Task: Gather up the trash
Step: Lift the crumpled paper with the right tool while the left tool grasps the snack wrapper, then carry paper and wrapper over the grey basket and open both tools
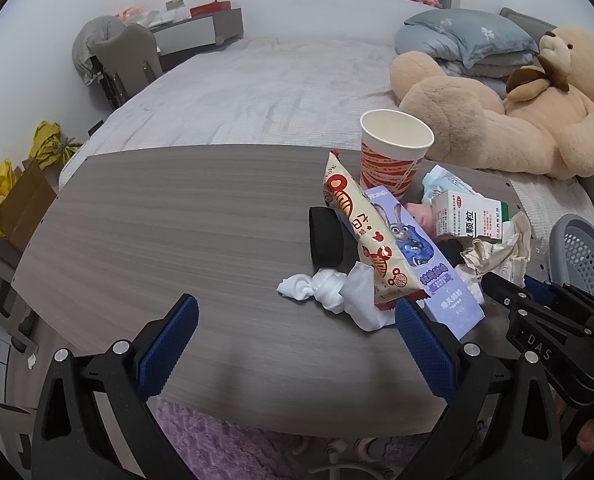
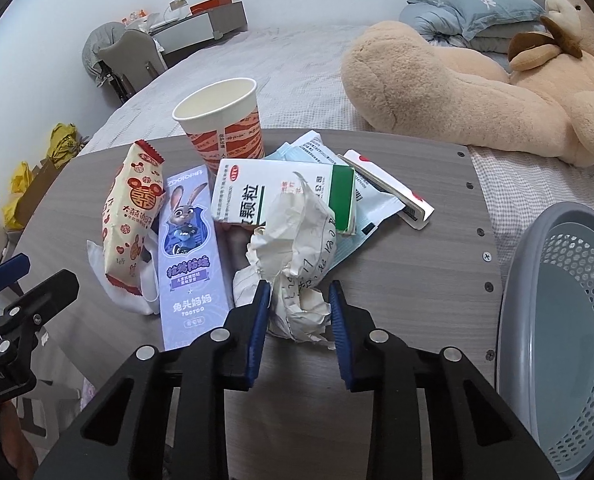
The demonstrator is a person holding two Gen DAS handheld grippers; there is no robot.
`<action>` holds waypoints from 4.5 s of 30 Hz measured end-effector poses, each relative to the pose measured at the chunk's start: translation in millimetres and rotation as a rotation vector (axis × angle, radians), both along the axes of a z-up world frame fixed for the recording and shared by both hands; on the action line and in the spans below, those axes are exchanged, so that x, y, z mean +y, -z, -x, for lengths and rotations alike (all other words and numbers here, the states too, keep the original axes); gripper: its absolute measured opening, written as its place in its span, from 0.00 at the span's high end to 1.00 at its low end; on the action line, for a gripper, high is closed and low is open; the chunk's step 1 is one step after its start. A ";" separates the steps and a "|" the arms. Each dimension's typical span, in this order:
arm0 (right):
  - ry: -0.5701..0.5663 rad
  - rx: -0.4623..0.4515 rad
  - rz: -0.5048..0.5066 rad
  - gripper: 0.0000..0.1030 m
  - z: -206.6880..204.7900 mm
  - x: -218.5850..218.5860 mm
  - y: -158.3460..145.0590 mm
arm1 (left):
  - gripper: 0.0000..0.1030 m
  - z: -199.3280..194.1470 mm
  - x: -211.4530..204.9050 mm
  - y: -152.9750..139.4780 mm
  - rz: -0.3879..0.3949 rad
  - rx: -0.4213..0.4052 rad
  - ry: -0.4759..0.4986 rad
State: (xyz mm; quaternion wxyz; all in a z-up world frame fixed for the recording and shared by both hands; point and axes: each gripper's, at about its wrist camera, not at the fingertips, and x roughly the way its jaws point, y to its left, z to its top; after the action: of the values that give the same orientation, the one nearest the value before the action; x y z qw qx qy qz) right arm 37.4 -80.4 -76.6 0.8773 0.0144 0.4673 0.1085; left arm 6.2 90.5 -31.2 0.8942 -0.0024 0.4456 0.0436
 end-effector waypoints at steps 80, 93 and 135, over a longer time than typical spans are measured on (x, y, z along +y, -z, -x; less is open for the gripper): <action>0.106 -0.076 -0.169 0.75 62.7 -80.9 -31.9 | 0.73 -20.6 -57.6 -23.2 0.010 -0.041 0.115; 0.179 -0.105 -0.145 0.75 71.9 -120.8 -49.0 | 0.73 -10.3 -115.0 -35.4 0.015 -0.068 0.258; 0.524 -0.072 -0.156 0.73 111.3 -299.2 -18.6 | 0.71 -5.5 -322.4 3.2 0.050 0.058 0.689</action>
State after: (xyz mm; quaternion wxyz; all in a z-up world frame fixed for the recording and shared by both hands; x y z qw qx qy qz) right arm -73.9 -379.6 -58.0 0.8878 0.1982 0.4063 -0.0860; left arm 11.7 -231.9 -34.4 0.8430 0.1277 0.4462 -0.2719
